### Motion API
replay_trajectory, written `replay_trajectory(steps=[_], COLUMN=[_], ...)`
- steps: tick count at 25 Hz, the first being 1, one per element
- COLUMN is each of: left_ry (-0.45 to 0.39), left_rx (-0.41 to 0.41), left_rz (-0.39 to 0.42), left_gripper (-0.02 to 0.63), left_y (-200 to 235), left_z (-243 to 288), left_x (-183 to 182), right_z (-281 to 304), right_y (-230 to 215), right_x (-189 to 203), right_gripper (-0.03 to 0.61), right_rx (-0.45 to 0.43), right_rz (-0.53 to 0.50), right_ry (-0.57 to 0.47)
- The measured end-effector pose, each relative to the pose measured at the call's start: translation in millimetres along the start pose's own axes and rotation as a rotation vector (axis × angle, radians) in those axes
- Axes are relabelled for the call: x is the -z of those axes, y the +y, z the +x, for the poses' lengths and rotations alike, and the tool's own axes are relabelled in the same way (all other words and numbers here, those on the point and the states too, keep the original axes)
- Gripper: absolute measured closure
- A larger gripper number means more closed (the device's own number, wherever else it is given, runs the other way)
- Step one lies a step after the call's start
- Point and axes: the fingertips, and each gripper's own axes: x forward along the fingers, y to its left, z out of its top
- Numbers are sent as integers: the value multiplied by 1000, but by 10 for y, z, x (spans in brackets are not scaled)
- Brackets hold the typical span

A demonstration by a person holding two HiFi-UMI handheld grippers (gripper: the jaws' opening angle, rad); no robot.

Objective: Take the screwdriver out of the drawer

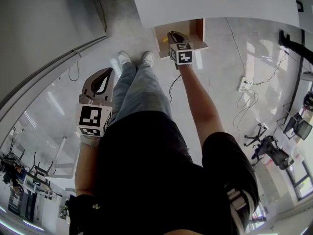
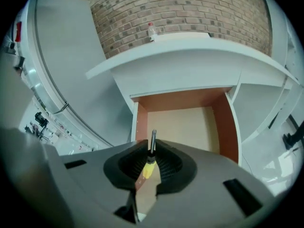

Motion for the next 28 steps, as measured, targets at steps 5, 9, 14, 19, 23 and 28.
replay_trajectory(steps=[5, 9, 14, 19, 23, 28], left_ry=[-48, -69, -81, -136, -191, -251], left_rx=[7, 8, 34, 63, 64, 61], left_rz=[-17, -15, -7, -2, -7, 13], left_gripper=[609, 609, 609, 609, 609, 609], left_y=[58, 74, 34, 24, 69, 105], left_z=[-32, -67, -102, -163, -287, -472], left_x=[-135, -194, -250, -420, -611, -888], right_z=[-382, -727, -1171, -1627, -2035, -2498], right_y=[154, 269, 494, 699, 857, 1011], right_x=[-271, -541, -905, -1263, -1533, -1856], right_gripper=[522, 522, 522, 522, 522, 522], right_rx=[-20, -25, -42, -49, -55, -54], right_rz=[-24, -31, -75, -105, -117, -144], right_ry=[-47, -98, -147, -200, -256, -329])
